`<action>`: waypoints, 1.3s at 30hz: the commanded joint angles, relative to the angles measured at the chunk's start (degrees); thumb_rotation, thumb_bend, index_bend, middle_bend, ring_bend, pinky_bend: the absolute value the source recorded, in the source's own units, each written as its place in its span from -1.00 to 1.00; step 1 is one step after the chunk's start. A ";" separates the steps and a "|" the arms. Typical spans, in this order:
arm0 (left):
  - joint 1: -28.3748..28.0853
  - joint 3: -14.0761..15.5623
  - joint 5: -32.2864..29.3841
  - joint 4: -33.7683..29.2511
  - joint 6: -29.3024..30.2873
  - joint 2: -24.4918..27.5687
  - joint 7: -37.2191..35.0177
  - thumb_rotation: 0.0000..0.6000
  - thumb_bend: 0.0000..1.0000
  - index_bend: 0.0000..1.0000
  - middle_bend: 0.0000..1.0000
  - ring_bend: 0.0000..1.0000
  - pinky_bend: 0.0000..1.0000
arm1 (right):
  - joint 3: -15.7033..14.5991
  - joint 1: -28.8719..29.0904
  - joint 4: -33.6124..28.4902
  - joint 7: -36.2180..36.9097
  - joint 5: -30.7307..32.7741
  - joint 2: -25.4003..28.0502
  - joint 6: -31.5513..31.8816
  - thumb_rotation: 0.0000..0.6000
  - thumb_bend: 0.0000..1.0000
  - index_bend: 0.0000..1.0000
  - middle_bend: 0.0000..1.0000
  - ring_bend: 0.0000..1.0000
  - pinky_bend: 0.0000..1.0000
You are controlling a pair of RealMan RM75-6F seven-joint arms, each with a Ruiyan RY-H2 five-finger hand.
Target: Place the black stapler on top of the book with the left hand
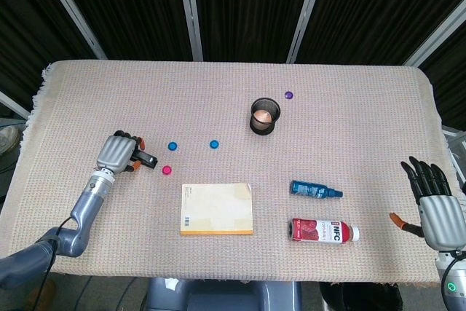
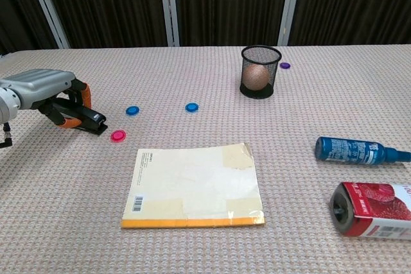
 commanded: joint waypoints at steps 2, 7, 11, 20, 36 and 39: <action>0.08 0.29 0.08 -0.97 0.74 0.07 0.31 1.00 -0.22 0.34 0.35 0.05 -0.21 | 0.14 -0.08 0.09 0.51 0.38 0.18 -0.03 1.00 -0.86 -1.00 -1.00 -1.00 -1.00; 0.77 0.48 2.08 -6.28 3.96 2.52 -1.44 1.00 -0.13 0.52 0.51 0.20 -0.12 | 0.20 0.11 0.12 0.83 0.57 0.29 -0.46 1.00 -0.86 -1.00 -1.00 -1.00 -1.00; 0.76 0.49 4.18 -13.23 6.94 5.11 -0.53 1.00 -0.14 0.52 0.50 0.20 -0.11 | 0.21 0.60 0.01 0.99 0.99 0.29 -1.64 1.00 -0.86 -1.00 -1.00 -1.00 -1.00; -4.26 -1.41 1.88 -20.87 5.26 2.17 11.05 1.00 -0.16 0.53 0.47 0.18 -0.11 | -0.23 1.15 -0.18 2.21 0.51 1.00 -2.77 1.00 -0.86 -1.00 -1.00 -1.00 -1.00; -10.46 0.61 0.47 -22.24 3.21 -8.30 20.44 1.00 -0.18 0.51 0.45 0.16 -0.11 | -0.24 -0.39 0.37 8.01 0.91 3.27 -0.63 1.00 -0.86 -1.00 -1.00 -1.00 -1.00; -10.40 1.27 -0.89 -22.38 2.21 -8.32 20.62 1.00 -0.18 0.50 0.43 0.15 -0.11 | -0.34 -0.88 0.48 8.23 0.73 3.38 0.17 1.00 -0.86 -1.00 -1.00 -1.00 -1.00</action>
